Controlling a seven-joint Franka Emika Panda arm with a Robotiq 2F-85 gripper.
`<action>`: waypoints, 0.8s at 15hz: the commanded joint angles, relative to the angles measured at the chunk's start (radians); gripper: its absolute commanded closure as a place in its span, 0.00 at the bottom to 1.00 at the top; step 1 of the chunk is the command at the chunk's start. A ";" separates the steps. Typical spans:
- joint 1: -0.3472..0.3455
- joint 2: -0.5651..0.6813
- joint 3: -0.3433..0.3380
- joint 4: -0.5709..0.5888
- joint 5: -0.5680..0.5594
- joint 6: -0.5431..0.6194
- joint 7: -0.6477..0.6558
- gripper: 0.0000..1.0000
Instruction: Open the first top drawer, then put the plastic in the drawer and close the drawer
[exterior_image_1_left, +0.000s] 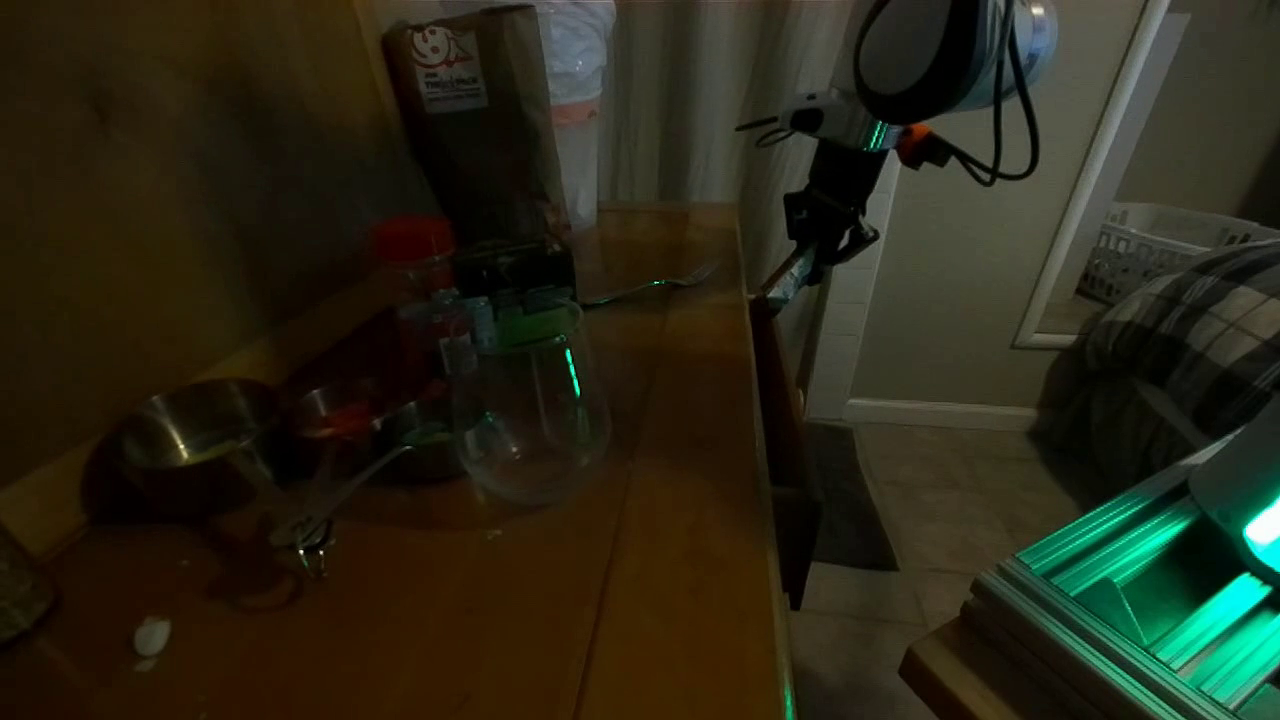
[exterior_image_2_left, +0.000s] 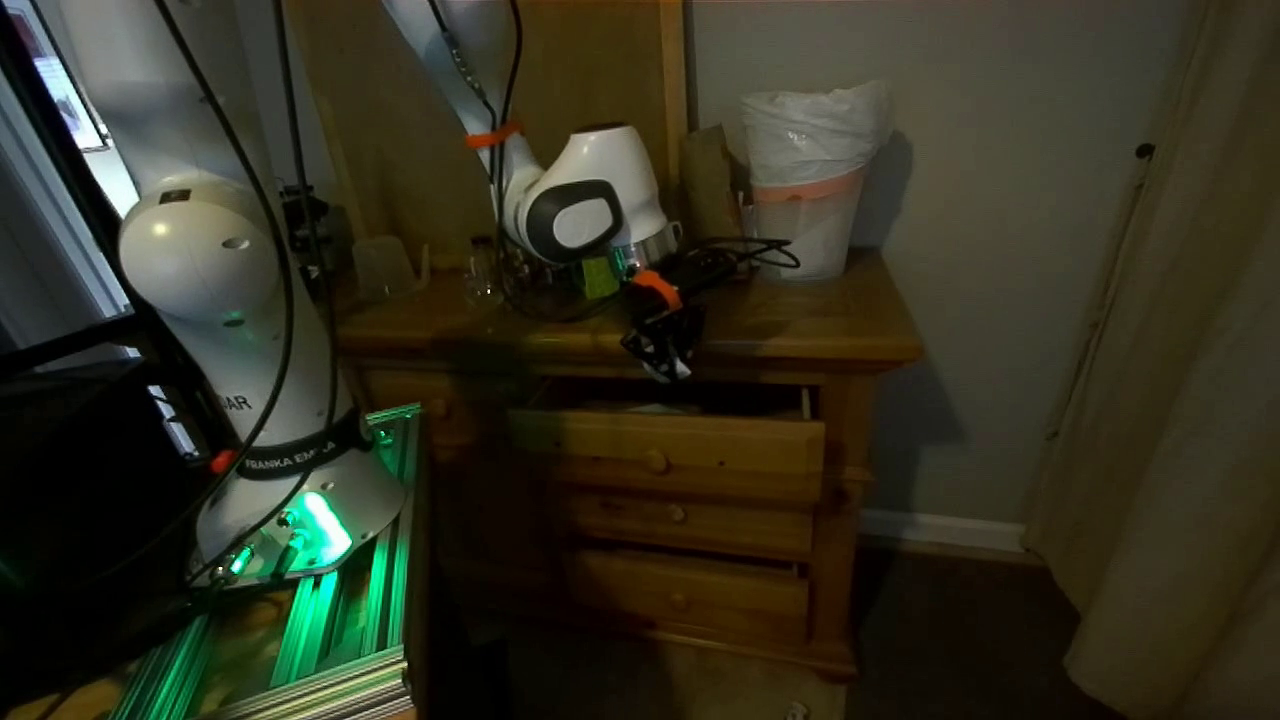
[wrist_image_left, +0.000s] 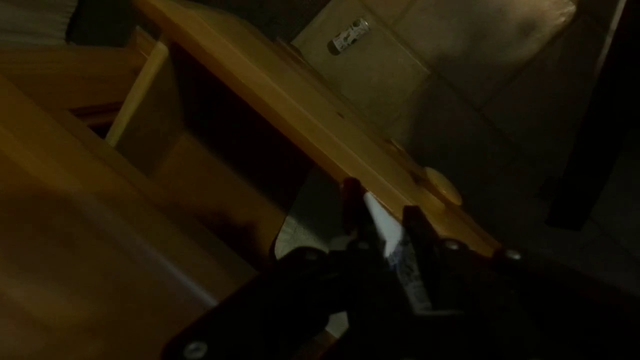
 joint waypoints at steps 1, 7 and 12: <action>-0.114 -0.003 0.112 -0.009 -0.033 -0.003 0.037 0.55; -0.112 -0.003 0.144 -0.008 0.101 0.006 -0.015 0.21; -0.163 -0.023 0.148 -0.009 0.006 -0.019 0.081 0.00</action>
